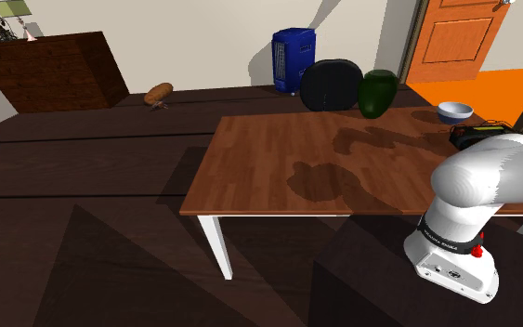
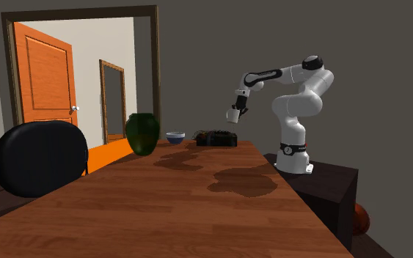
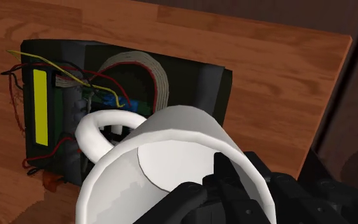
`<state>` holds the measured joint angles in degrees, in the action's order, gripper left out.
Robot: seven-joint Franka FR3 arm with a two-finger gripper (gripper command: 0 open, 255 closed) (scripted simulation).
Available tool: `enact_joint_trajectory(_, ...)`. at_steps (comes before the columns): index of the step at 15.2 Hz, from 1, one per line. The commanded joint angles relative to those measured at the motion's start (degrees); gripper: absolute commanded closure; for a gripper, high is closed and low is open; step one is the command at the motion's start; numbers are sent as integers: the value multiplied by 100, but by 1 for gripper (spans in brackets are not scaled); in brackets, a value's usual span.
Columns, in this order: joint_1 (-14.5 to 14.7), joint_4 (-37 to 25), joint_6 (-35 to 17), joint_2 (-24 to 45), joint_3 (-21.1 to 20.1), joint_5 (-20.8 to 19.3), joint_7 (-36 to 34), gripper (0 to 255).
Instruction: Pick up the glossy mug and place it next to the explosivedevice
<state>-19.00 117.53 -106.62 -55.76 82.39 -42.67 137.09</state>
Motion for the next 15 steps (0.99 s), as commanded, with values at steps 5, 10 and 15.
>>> enact_joint_trajectory(5,-45,-252,341,95,-304,222,29,255)
enact_joint_trajectory(10,-42,-503,623,183,-520,392,50,255)
enact_joint_trajectory(15,-15,-786,910,280,-710,552,71,255)
